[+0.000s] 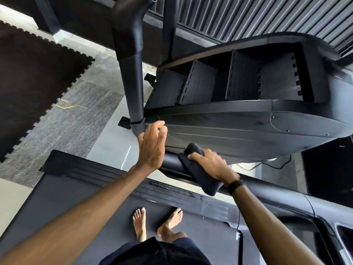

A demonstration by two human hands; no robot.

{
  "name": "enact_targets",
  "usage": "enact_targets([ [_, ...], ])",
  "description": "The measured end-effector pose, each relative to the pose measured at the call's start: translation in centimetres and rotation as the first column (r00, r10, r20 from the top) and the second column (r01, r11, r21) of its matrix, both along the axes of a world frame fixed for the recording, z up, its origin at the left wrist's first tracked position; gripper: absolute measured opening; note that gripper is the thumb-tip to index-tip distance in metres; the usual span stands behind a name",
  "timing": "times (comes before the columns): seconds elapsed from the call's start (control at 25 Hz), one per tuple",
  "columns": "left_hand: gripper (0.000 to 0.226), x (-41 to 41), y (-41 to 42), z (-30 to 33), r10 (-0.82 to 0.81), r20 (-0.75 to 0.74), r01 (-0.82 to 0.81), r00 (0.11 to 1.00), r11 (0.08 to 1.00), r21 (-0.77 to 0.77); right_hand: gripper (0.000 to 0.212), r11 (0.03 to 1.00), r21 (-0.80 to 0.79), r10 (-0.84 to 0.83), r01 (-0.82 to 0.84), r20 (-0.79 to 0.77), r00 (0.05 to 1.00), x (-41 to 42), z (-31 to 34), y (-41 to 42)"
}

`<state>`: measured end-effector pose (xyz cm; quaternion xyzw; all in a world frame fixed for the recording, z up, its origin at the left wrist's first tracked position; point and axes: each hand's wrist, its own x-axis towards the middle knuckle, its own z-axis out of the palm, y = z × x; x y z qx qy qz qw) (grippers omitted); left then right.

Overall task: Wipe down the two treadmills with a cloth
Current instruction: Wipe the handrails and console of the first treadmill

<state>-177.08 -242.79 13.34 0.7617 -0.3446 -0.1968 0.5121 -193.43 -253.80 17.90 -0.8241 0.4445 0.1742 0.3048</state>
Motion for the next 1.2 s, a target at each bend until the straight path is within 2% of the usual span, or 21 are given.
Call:
enact_targets([
  [0.08,0.057,0.3,0.6,0.2,0.052,-0.05,-0.052,0.997,0.999,-0.011,0.03,0.978,0.178,0.122,-0.108,-0.066,0.99,2.7,-0.8,-2.3],
  [0.16,0.057,1.1,2.0,0.1,0.102,-0.088,-0.101,0.991,0.995,0.016,0.031,0.944,0.287,0.189,-0.164,-0.061,0.98,5.9,-1.8,-2.7],
  [0.24,0.06,2.2,3.7,-0.1,0.155,-0.097,-0.151,0.983,0.987,0.046,0.027,0.931,0.309,0.214,-0.194,-0.031,0.976,9.0,-2.4,-1.5],
  [0.32,0.064,3.1,5.1,-0.4,0.192,-0.098,-0.187,0.977,0.981,0.061,0.03,0.942,0.298,0.146,-0.152,0.044,0.988,11.3,-2.5,0.3],
  [0.4,0.063,3.4,5.4,-0.5,0.197,-0.107,-0.19,0.974,0.979,0.075,0.041,0.966,0.221,0.115,-0.136,0.104,0.988,11.8,-1.8,2.3],
  [0.48,0.062,3.3,4.8,-0.5,0.174,-0.117,-0.165,0.978,0.983,0.079,0.042,0.974,0.065,0.207,-0.216,0.131,0.97,10.5,-1.1,3.9],
  [0.56,0.061,3.0,4.0,-0.3,0.145,-0.137,-0.139,0.98,0.989,0.055,0.04,0.96,-0.079,0.279,-0.268,0.228,0.933,8.1,-0.4,5.2],
  [0.64,0.064,2.8,3.2,-0.3,0.123,-0.148,-0.12,0.981,0.992,0.03,0.056,0.936,-0.195,0.347,-0.294,0.35,0.87,5.5,-0.2,6.1],
  [0.76,0.066,2.6,2.7,-0.6,0.087,-0.17,-0.085,0.982,0.996,0.015,0.072,0.912,-0.268,0.39,-0.31,0.34,0.855,3.0,-0.7,6.3],
  [0.88,0.062,2.7,2.6,-0.7,0.106,-0.2,-0.103,0.974,0.994,0.024,0.058,0.921,-0.279,0.359,-0.273,0.326,0.875,4.5,-0.2,6.6],
  [0.96,0.04,2.9,2.6,-1.0,0.152,-0.2,-0.142,0.968,0.988,0.064,0.04,0.947,-0.211,0.289,-0.241,0.241,0.926,6.9,0.1,6.3],
  [1.0,0.03,2.9,2.7,-1.2,0.173,-0.197,-0.161,0.965,0.984,0.079,0.038,0.967,-0.144,0.234,-0.21,0.177,0.956,8.2,-0.1,5.8],
  [1.12,0.022,2.9,3.1,-1.6,0.194,-0.124,-0.184,0.973,0.979,0.085,0.064,0.99,0.113,0.086,-0.09,0.043,0.995,11.2,-1.0,3.7],
  [1.16,0.016,2.8,3.3,-1.6,0.198,-0.076,-0.191,0.977,0.977,0.092,0.069,0.98,0.183,0.067,-0.074,0.045,0.997,11.8,-1.4,2.9],
  [1.2,0.011,2.7,3.4,-1.5,0.204,-0.026,-0.201,0.979,0.974,0.102,0.061,0.966,0.243,0.08,-0.09,0.053,0.995,12.1,-1.7,2.3],
])
